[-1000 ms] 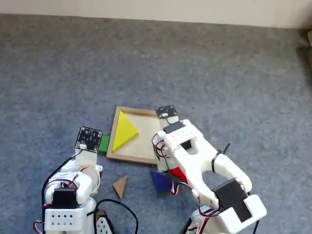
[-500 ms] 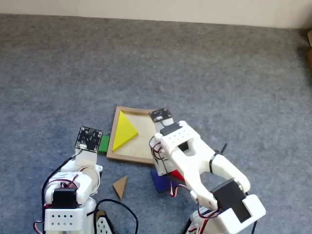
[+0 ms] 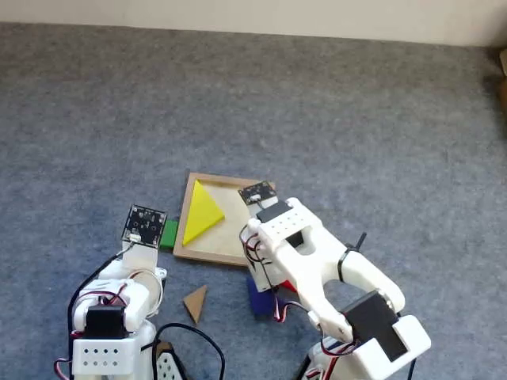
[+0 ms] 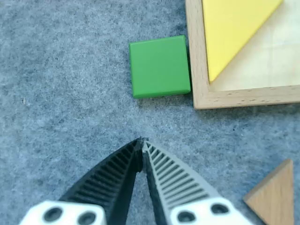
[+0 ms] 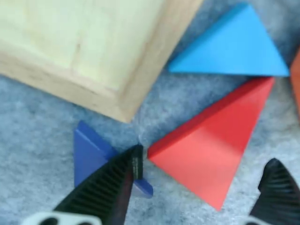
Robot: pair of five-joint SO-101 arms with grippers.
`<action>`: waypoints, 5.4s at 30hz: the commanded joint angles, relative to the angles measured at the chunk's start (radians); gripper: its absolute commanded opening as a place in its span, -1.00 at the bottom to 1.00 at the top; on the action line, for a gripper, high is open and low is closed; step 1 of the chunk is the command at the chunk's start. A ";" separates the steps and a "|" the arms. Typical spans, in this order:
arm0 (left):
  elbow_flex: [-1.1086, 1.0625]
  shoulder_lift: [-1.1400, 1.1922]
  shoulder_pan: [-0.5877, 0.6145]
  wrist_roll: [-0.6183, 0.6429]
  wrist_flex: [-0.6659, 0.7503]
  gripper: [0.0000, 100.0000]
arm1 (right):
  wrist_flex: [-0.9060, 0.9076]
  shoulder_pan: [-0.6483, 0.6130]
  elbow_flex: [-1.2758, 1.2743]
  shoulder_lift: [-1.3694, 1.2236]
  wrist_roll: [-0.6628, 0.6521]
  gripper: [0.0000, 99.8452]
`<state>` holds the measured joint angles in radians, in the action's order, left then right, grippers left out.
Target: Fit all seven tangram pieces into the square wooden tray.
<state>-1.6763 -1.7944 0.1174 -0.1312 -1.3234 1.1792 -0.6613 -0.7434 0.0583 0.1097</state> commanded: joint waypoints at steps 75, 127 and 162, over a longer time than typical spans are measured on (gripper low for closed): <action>-0.021 -0.036 0.013 -0.003 -0.005 -0.99 | -0.127 0.142 -0.196 0.171 -0.153 -0.41; -0.021 -0.036 0.013 -0.003 -0.005 -0.99 | -0.228 0.216 -0.127 0.143 -0.163 -0.40; -0.021 -0.036 0.013 -0.003 -0.005 -0.99 | -0.148 0.219 -0.125 0.094 -0.253 -0.27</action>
<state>-1.6763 -1.7944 0.1174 -0.1327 -1.3234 0.9920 -0.4388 -0.8707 0.1642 -0.1281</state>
